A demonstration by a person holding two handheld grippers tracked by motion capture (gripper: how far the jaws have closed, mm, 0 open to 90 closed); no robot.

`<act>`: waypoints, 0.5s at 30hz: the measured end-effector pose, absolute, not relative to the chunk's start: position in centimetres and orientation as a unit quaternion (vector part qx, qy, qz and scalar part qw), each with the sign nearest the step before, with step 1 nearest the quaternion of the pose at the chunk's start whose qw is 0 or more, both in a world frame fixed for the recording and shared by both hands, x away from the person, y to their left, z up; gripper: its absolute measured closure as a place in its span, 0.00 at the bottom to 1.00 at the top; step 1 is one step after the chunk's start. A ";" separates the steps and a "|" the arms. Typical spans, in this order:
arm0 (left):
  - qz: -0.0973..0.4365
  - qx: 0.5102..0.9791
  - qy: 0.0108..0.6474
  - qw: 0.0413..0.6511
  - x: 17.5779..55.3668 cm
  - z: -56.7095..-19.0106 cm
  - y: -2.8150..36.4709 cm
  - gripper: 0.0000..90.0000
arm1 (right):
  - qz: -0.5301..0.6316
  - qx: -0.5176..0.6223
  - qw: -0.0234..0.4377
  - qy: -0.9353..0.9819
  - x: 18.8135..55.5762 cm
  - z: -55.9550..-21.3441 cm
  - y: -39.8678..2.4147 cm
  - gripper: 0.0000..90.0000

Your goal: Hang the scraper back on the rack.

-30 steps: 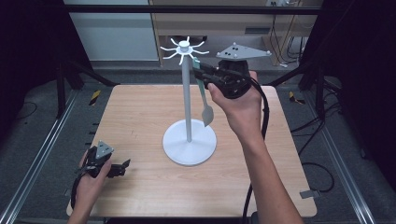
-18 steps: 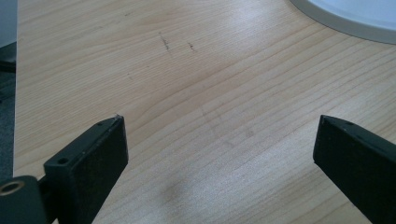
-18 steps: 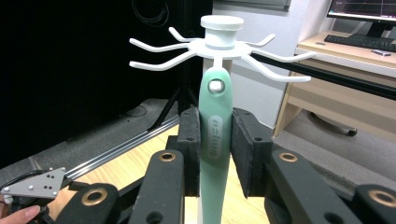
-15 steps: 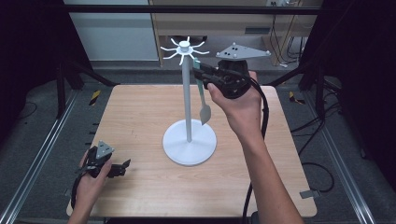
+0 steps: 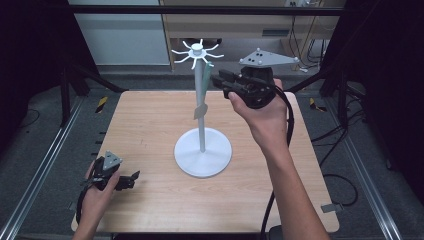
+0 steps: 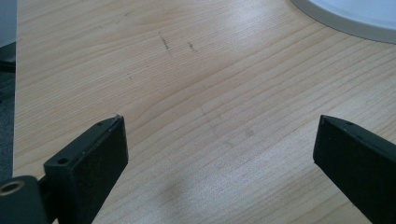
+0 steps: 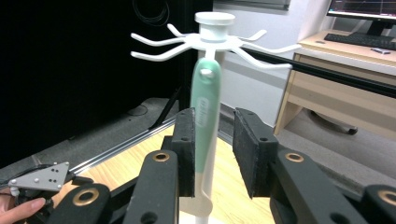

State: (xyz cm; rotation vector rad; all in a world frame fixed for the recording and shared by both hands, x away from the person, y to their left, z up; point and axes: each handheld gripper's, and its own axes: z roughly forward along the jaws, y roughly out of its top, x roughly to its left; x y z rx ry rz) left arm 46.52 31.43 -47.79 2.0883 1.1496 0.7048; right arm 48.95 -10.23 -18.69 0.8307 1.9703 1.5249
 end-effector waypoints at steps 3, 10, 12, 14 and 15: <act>0.269 0.795 0.438 0.322 46.5 -47.8 31.4 0.03 | 0.558 0.311 0.258 0.725 48.8 -19.0 -10.9 0.78; 0.268 0.795 0.438 0.322 46.5 -47.8 31.4 0.03 | 0.542 0.337 0.268 0.722 48.6 -20.7 -12.9 0.75; 0.268 0.796 0.438 0.322 46.5 -47.8 31.4 0.03 | 0.535 0.343 0.272 0.722 48.6 -21.2 -13.3 0.73; 0.268 0.796 0.438 0.321 46.5 -47.8 31.4 0.03 | 0.529 0.352 0.276 0.721 48.6 -21.9 -13.9 0.70; 0.268 0.796 0.438 0.321 46.5 -47.8 31.4 0.03 | 0.527 0.356 0.277 0.720 48.6 -22.3 -14.1 0.68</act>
